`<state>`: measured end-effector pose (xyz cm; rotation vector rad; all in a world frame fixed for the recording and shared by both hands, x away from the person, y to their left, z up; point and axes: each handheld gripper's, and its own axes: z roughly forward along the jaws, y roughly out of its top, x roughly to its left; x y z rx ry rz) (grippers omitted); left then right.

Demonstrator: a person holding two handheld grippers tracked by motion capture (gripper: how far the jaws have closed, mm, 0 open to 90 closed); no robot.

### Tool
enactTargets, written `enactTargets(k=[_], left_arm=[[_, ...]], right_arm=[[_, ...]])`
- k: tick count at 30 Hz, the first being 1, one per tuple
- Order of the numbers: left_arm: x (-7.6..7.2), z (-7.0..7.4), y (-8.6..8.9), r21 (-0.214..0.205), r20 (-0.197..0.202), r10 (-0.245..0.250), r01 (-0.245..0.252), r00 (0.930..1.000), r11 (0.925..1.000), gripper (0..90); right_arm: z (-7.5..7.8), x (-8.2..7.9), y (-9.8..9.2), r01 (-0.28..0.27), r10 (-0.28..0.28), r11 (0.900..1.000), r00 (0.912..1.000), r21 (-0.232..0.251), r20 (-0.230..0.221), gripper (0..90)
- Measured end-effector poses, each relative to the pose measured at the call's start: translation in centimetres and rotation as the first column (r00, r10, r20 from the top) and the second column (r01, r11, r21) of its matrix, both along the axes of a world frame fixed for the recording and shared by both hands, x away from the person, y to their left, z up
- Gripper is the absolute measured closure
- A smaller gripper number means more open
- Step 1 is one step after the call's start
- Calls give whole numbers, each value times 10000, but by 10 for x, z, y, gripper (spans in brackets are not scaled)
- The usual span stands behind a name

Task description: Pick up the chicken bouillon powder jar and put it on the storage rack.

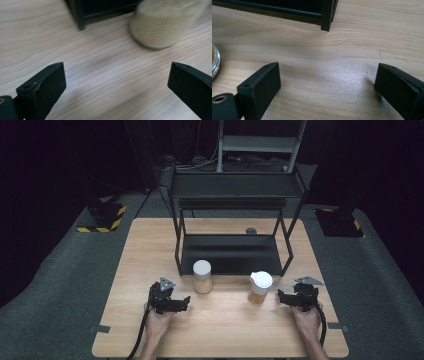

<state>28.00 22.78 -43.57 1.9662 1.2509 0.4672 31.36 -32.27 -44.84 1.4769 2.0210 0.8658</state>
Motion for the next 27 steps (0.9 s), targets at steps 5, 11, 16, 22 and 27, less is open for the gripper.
enactTargets(k=[5,11,16,22,27], left_arm=[[1,4,-9,-101,170,-348,350,9993,9993,28],[9,10,-24,-171,282,-692,697,9972,9974,35],[16,12,-38,-361,440,-657,673,9969,9971,52],[23,15,-46,-544,581,-434,465,9974,9974,85],[31,17,-52,-599,636,-257,295,9976,9978,119]], right_arm=[[0,0,0,0,0,10000,10000,-1,0,59],[0,0,0,1,-1,10000,10000,-5,4,59],[0,0,0,0,0,10000,10000,-12,9,60],[0,0,0,1,-1,10000,10000,-9,9,60],[0,0,0,-2,2,10000,10000,-13,11,60]])
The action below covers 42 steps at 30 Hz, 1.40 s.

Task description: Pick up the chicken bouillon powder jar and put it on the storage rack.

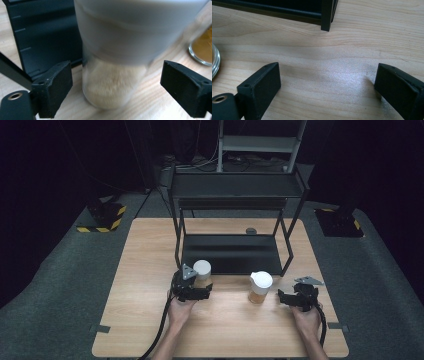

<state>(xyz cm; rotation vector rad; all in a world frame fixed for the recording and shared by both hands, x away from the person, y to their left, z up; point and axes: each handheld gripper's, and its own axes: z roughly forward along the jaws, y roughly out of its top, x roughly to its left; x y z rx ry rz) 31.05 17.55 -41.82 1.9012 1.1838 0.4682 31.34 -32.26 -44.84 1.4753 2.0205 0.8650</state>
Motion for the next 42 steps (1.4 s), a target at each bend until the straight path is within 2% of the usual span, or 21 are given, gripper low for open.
enactTargets(k=[5,13,16,24,28,30,31,32,36,37,42], left_arm=[[5,0,-5,-97,169,90,-89,9998,9999,176],[9,3,-17,147,337,209,-214,9992,9997,238],[8,3,-16,110,386,332,-337,9987,9994,314],[4,4,-21,417,647,369,-396,9972,9983,334],[4,5,-19,280,617,313,-330,9976,9991,338],[5,7,-18,246,633,260,-276,9977,9993,338],[5,13,-20,415,628,135,-161,9979,9990,339],[5,13,-20,415,628,135,-161,9979,9990,339],[7,30,-22,693,602,-323,281,9977,9972,341],[7,30,-22,693,602,-323,281,9977,9972,341],[11,49,-20,604,389,-758,734,9964,9955,342]], right_arm=[[0,0,0,7,-7,10000,10000,8,-4,61],[0,0,0,19,-19,10000,10000,22,-13,61],[0,0,0,17,-17,10000,10000,21,-14,61],[0,0,0,19,-19,10000,10000,21,-12,61],[0,0,0,18,-18,10000,10000,19,-11,61],[0,0,0,21,-21,10000,10000,20,-10,61],[0,0,0,21,-21,10000,10000,20,-10,61],[0,0,0,21,-21,10000,10000,20,-10,61],[0,0,0,20,-20,10000,10000,17,-9,62],[0,0,0,20,-20,10000,10000,17,-9,62],[0,0,0,27,-27,10000,10000,22,-9,62]])
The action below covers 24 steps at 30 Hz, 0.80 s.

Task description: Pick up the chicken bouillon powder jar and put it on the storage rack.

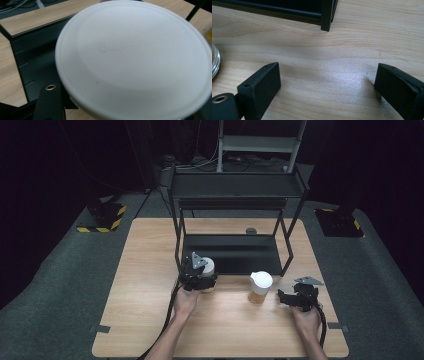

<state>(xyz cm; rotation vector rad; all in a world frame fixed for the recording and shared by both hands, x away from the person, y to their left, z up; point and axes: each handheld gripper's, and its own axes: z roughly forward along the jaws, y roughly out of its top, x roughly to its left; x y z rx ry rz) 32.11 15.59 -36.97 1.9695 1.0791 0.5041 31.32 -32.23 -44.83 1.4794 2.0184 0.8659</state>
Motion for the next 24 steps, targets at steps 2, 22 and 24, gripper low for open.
enactTargets(k=[2,22,24], left_arm=[[1,4,1,-72,-60,-52,52,10000,10000,343],[28,87,6,99,-498,-1146,1153,9922,9933,346],[31,99,6,154,-509,-1315,1324,9900,9911,345]], right_arm=[[0,0,0,-1,1,10000,10000,-1,0,61],[0,0,0,-5,5,10000,10000,-18,13,65],[0,0,0,-4,4,10000,10000,-17,13,65]])
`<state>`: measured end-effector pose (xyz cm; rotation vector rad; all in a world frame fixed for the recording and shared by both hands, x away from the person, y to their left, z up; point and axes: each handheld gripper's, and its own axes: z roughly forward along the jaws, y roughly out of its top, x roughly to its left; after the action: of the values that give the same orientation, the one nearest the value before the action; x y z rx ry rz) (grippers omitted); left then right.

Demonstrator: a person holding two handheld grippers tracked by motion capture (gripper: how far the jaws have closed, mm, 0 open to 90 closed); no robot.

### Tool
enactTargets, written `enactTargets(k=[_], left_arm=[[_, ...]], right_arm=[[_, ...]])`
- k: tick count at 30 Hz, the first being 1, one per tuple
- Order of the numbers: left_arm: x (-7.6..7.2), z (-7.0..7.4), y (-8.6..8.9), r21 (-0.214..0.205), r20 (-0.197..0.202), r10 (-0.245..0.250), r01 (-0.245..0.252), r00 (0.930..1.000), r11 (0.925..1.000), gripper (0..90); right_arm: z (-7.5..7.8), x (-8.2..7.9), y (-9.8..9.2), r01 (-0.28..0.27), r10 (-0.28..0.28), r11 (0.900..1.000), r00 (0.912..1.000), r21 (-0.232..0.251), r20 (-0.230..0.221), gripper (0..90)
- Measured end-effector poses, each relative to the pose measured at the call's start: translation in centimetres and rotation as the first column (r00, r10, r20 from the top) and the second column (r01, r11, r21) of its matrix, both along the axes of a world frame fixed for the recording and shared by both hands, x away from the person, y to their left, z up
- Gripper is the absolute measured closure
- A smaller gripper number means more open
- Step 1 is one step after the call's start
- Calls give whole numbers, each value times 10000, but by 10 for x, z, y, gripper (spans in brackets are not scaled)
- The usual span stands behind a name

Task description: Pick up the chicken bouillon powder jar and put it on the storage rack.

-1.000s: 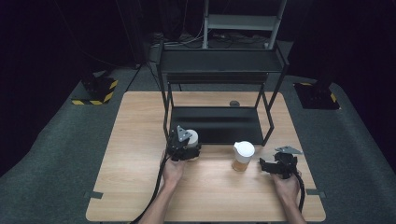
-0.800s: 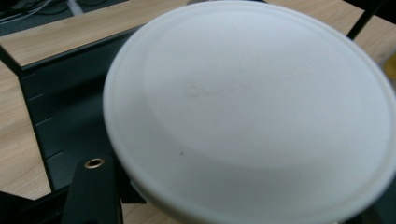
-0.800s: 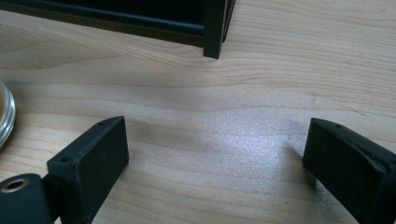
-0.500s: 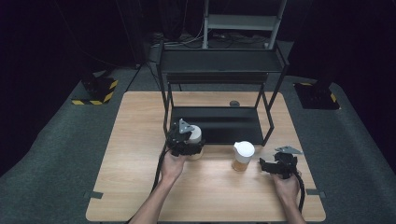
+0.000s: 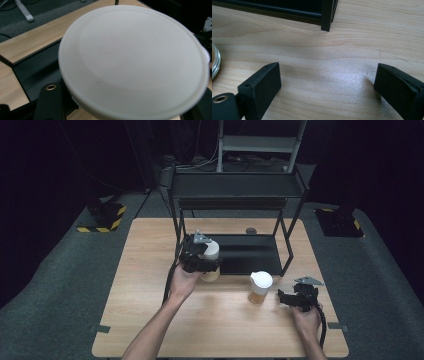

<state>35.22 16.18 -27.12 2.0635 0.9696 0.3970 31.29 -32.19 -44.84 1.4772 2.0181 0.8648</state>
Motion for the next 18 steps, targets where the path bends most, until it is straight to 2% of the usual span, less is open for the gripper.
enactTargets(k=[2,3,4,6,7,8,10,12,14,15,18], left_arm=[[3,12,-1,100,18,-151,151,9999,9998,346],[3,12,-1,100,18,-151,151,9999,9998,346],[4,18,-2,128,21,-215,214,9998,9997,346],[9,36,-1,220,53,-474,472,9989,9986,346],[9,36,-1,220,53,-474,472,9989,9986,346],[12,46,-1,217,61,-591,590,9982,9980,346],[16,58,0,185,96,-750,748,9971,9970,346],[18,63,1,163,105,-810,808,9967,9966,346],[25,78,3,47,119,-962,961,9953,9954,346],[25,78,3,47,119,-962,961,9953,9954,346],[31,91,3,9,181,-1032,1032,9945,9947,346]], right_arm=[[0,0,0,1,-1,10000,10000,3,-2,65],[0,0,0,1,-1,10000,10000,3,-2,65],[0,0,0,1,-1,10000,10000,3,0,65],[0,0,0,0,0,10000,10000,4,0,65],[0,0,0,0,0,10000,10000,4,0,65],[0,0,0,-2,2,10000,10000,3,-1,65],[0,0,0,0,0,10000,10000,5,-1,65],[0,0,0,-8,8,10000,10000,-2,5,65],[0,0,0,-6,6,10000,10000,-1,5,65],[0,0,0,-6,6,10000,10000,-1,5,65],[0,0,0,-5,5,10000,10000,1,4,65]])
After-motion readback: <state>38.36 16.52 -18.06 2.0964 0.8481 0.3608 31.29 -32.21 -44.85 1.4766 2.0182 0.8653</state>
